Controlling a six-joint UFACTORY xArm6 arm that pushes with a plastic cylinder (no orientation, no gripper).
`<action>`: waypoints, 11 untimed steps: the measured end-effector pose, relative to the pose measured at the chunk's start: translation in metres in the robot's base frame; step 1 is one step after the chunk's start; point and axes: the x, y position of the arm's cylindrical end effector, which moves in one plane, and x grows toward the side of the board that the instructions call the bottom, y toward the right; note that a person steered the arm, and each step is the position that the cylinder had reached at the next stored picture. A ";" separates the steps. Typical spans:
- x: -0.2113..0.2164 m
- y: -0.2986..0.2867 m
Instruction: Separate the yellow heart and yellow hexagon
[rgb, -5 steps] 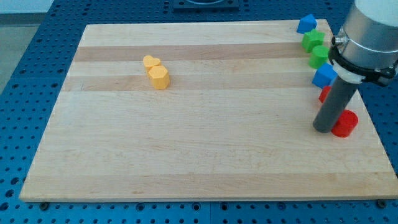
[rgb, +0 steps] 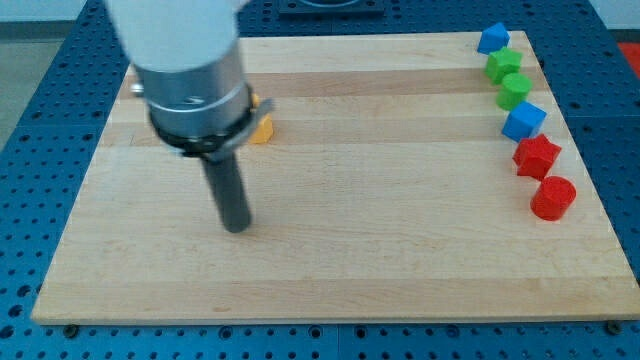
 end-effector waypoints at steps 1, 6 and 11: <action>-0.021 -0.037; -0.078 -0.074; -0.155 -0.004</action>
